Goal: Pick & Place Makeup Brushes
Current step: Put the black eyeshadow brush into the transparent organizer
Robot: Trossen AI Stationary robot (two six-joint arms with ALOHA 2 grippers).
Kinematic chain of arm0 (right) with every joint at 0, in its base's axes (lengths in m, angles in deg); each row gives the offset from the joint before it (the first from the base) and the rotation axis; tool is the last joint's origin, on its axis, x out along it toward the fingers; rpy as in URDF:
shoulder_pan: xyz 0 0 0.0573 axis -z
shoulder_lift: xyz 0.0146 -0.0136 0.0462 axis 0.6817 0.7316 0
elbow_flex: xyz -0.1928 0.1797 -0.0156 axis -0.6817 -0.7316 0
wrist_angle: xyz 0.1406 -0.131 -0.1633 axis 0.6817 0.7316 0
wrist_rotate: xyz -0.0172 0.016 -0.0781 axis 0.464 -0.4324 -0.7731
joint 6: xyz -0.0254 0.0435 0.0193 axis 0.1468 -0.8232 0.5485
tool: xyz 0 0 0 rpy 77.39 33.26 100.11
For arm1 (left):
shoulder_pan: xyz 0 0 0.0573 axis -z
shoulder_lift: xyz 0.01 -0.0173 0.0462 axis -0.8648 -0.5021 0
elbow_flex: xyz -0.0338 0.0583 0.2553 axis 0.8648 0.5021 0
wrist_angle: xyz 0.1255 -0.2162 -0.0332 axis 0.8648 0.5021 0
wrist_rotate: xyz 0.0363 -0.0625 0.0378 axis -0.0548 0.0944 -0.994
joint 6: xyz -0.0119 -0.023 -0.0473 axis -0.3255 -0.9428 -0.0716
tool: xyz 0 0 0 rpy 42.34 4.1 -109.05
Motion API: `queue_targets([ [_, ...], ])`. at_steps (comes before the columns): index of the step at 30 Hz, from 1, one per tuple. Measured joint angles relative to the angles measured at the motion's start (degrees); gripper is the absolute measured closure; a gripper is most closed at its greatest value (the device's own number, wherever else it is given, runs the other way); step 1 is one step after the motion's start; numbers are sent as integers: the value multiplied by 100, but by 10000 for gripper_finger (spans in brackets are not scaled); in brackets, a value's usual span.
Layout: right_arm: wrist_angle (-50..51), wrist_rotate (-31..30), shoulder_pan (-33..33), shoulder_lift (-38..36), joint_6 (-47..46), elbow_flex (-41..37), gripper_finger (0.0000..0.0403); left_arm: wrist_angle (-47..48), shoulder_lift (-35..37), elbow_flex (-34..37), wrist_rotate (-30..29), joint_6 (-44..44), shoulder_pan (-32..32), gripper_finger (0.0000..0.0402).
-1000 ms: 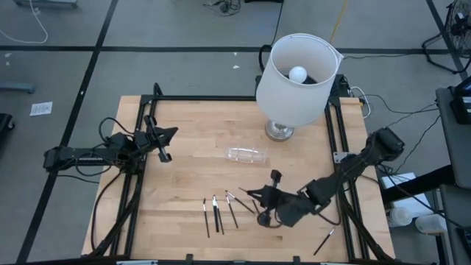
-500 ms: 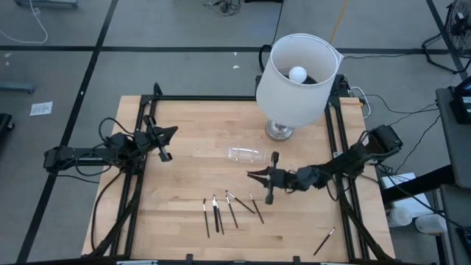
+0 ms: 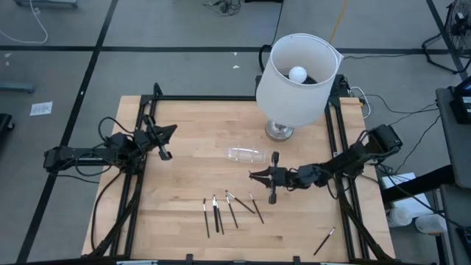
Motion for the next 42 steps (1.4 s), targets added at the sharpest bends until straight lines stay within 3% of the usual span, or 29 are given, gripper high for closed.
queue_targets([
  [7,-4,-43,-73,0,-2,0,403,52,0,0,0,-258,1,385],
  [13,10,-623,-143,0,-4,0,402,46,1,-1,0,-188,0,385],
  [24,-3,-637,-145,0,24,0,401,48,1,0,0,-132,0,385],
  [28,-69,-1229,-150,0,-113,0,402,48,1,1,1,-194,1,385],
  [34,-498,-1616,-62,-6,28,25,402,46,-1,-1,1,-258,1,385],
  [38,-186,-1641,38,-7,208,307,402,44,1,-1,1,-255,-1,385],
  [42,733,-1804,205,-7,302,834,402,44,1,0,1,-234,0,385],
])
